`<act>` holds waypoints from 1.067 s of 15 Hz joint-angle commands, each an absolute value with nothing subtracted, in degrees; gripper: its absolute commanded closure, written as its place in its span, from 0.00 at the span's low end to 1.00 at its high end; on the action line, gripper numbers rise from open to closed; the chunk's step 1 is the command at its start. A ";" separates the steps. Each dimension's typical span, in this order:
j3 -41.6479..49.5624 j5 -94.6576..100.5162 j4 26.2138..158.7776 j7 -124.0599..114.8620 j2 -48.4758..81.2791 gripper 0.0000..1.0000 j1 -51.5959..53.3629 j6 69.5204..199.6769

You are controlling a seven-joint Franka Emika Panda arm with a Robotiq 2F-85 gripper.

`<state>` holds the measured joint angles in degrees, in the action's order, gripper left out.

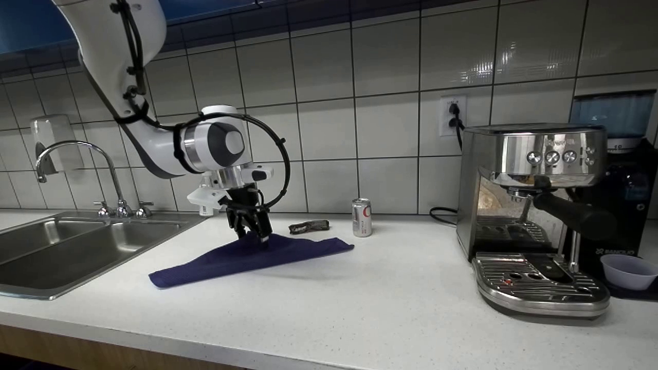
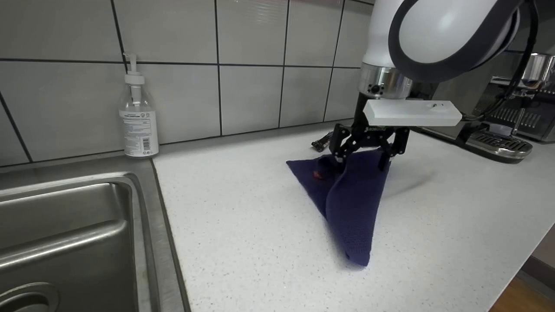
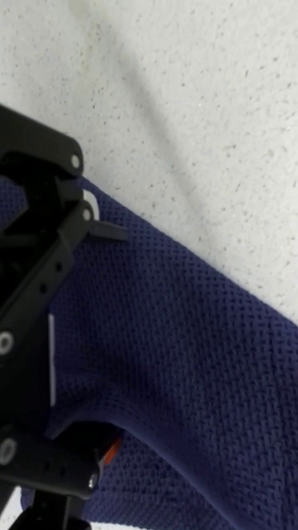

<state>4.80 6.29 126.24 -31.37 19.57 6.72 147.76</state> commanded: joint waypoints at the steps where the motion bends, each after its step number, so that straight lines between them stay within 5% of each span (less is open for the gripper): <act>1: 5.42 4.33 128.76 -28.60 16.81 0.00 5.21 146.92; 16: 3.09 1.23 128.49 -25.81 14.62 0.00 5.04 146.64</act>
